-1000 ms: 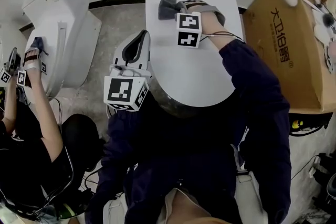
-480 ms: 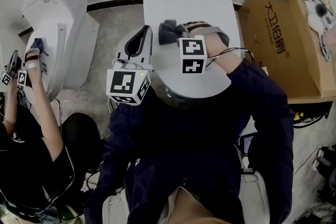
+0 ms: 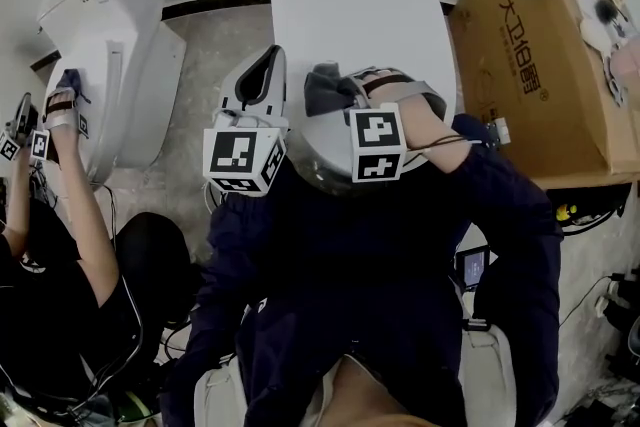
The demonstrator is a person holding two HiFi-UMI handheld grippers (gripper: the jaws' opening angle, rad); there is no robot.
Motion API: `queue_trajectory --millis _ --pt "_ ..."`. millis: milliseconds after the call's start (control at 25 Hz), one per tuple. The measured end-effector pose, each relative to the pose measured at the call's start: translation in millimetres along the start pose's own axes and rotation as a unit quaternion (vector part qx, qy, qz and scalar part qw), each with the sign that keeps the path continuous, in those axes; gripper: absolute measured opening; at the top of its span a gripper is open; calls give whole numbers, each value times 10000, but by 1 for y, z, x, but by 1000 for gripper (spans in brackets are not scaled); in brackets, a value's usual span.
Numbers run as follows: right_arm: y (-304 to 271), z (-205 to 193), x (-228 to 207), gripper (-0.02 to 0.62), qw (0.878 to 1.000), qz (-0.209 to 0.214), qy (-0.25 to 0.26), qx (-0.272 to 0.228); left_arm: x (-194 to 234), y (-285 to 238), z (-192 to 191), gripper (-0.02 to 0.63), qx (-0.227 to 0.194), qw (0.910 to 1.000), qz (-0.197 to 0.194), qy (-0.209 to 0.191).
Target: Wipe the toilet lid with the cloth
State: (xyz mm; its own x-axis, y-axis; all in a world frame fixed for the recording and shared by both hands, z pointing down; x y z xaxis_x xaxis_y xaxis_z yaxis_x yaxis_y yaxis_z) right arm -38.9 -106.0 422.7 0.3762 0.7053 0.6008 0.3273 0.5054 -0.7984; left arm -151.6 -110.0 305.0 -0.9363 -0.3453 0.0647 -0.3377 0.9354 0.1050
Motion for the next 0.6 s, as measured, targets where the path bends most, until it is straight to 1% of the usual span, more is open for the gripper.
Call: queue_trajectory --millis 160,400,560,600 --pt "10 8 16 78 9995 258 104 -127 3 1 -1 17 -14 10000 32 50" --pt "21 13 31 80 9964 764 178 -325 1 2 2 17 -54 10000 31 56" --pt "26 14 33 80 9887 1258 331 -740 3 2 2 17 -74 9999 43 64" --pt "26 12 27 80 9876 1290 301 -847 4 3 2 17 -81 9999 46 67"
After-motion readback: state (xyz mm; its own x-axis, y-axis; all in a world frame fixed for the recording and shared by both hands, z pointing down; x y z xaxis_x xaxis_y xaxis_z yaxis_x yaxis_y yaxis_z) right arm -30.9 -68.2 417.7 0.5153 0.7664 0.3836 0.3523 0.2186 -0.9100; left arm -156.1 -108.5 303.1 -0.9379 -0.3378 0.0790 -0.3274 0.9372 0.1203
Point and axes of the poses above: the fingertips, and each gripper's own axes: y backward along the fingers, x to its left, z out of its top, the point moved 3 cm from there along y, backward along the fingers, and after that the axes turned 6 degrees about y, right-handed, at the moved point
